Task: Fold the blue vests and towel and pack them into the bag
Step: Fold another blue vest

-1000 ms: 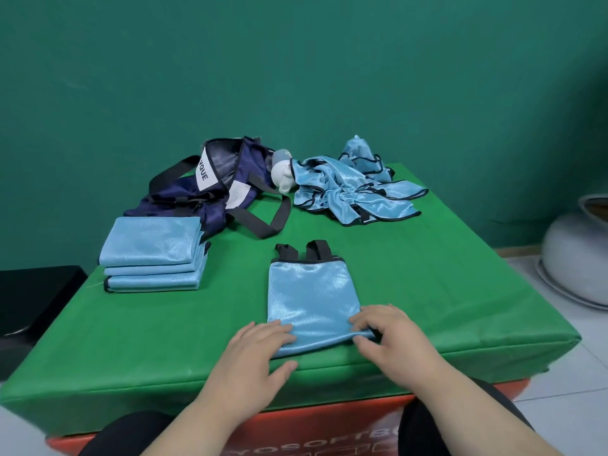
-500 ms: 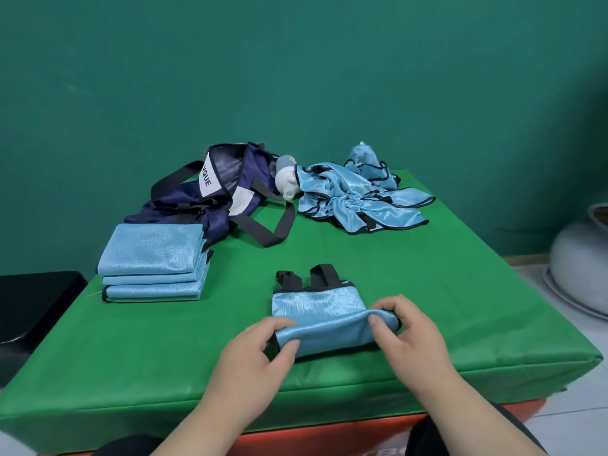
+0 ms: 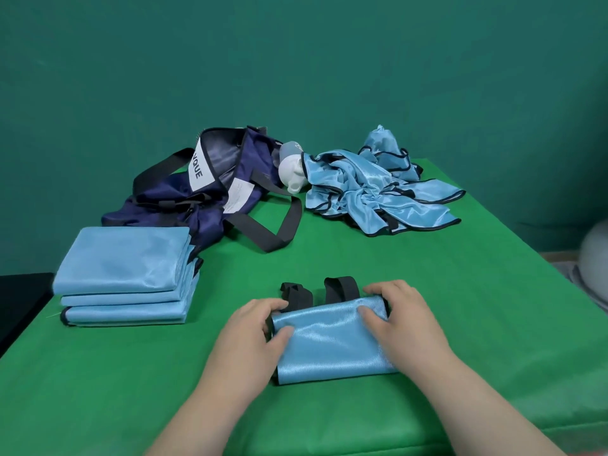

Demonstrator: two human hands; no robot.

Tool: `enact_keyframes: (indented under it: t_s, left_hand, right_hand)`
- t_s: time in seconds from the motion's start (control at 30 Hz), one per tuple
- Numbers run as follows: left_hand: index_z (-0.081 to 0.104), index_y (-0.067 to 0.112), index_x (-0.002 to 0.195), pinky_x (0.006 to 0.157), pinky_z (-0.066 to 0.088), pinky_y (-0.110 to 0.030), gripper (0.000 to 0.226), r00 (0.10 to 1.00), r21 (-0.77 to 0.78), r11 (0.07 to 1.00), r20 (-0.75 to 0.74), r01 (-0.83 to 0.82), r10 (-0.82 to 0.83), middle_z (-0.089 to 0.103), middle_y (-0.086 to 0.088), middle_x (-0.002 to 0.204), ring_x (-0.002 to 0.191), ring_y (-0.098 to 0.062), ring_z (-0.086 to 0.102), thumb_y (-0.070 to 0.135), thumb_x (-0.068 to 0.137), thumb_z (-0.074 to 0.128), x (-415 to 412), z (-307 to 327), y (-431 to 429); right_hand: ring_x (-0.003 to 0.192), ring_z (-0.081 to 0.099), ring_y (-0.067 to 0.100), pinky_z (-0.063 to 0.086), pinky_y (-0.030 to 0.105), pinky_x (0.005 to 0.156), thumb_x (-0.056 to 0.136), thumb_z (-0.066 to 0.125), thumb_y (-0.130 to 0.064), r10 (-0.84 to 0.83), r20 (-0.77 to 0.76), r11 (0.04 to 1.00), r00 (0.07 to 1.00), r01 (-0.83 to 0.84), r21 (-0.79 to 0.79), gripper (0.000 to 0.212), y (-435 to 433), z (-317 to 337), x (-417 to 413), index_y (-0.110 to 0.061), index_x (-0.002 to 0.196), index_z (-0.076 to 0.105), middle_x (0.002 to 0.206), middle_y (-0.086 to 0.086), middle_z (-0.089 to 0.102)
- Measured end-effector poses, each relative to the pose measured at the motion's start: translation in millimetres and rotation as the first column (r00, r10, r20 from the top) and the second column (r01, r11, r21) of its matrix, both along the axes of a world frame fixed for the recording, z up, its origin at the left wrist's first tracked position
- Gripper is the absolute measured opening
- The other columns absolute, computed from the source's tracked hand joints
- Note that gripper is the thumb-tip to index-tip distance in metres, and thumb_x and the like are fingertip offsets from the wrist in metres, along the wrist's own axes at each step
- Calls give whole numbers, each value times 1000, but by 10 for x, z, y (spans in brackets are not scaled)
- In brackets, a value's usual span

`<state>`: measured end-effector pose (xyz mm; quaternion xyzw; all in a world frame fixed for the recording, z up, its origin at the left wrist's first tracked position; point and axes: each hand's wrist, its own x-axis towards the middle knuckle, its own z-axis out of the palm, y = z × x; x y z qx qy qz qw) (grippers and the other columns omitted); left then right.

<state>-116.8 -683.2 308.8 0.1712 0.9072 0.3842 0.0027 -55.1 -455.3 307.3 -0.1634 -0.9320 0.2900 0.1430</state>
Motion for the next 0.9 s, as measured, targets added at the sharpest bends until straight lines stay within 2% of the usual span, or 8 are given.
enact_keyframes:
  t_s: [0.1, 0.23, 0.37, 0.47, 0.57, 0.63, 0.77, 0.9]
  left_hand:
    - [61, 38, 120, 86, 43, -24, 31, 999, -50, 999, -46, -3, 1, 46, 33, 105, 98, 4, 47, 40, 89, 67, -55, 6, -10]
    - [64, 36, 114, 85, 41, -21, 24, 964, 10, 1000, -266, 13, -10, 40, 32, 107, 102, 0, 44, 44, 92, 59, 35, 140, 1]
    - [65, 28, 111, 88, 38, -25, 29, 845, -213, 955, -454, 206, -284, 53, 17, 108, 103, -8, 51, 44, 90, 53, 132, 87, 109]
    - [65, 28, 116, 100, 35, -33, 39, 829, -412, 869, -357, 274, -431, 62, 11, 122, 119, -16, 58, 48, 88, 47, 133, -89, 170]
    - [60, 29, 128, 110, 27, -38, 46, 832, -493, 804, -247, 333, -496, 57, 11, 138, 136, -15, 47, 50, 92, 42, 66, -211, 142]
    - [51, 30, 138, 114, 19, -38, 51, 845, -504, 776, -153, 379, -512, 44, 12, 151, 146, -9, 30, 53, 96, 35, 37, -223, 102]
    - [5, 38, 157, 118, -14, -33, 71, 859, -476, 773, -68, 419, -507, -18, 25, 160, 143, 5, -29, 65, 92, 3, 7, -221, 58]
    - [-1, 35, 158, 120, -14, -34, 74, 861, -515, 749, -42, 416, -507, -19, 23, 161, 143, 4, -29, 66, 91, 1, 5, -185, 48]
  right_hand:
    - [113, 48, 9, 39, 35, 105, 94, 61, -39, 12, 37, 999, 999, -13, 29, 29, 17, -26, -30, -29, 121, 65, 116, -16, 53]
    - [116, 47, 9, 39, 38, 107, 91, 64, -36, 4, -50, 998, 999, -1, 70, 28, 30, -19, -14, -28, 118, 67, 118, -17, 52]
    - [114, 51, 12, 41, 43, 106, 89, 58, -39, 95, -213, 980, 972, -54, 190, 28, -82, 14, 44, -25, 111, 70, 115, -11, 59]
    - [124, 50, 15, 34, 48, 114, 92, 49, -42, 235, -126, 939, 964, -191, 287, 34, -222, -47, 79, -28, 116, 68, 121, -12, 61]
    - [147, 26, 12, 15, 45, 122, 94, 29, -53, 249, 124, 913, 961, -275, 301, 55, -279, -134, 99, -33, 141, 49, 149, -15, 43]
    - [152, 4, 7, 2, 44, 124, 92, 14, -61, 246, 232, 909, 941, -307, 281, 70, -245, -142, 112, -33, 154, 29, 162, -17, 23]
    - [149, -21, 1, -9, 42, 124, 83, 1, -71, 231, 351, 901, 908, -336, 276, 87, -153, -100, 140, -31, 160, -1, 165, -18, -11]
    - [149, -19, 0, -8, 40, 124, 78, 6, -80, 215, 404, 911, 889, -332, 245, 94, -28, -83, 141, -33, 158, -8, 164, -18, -15]
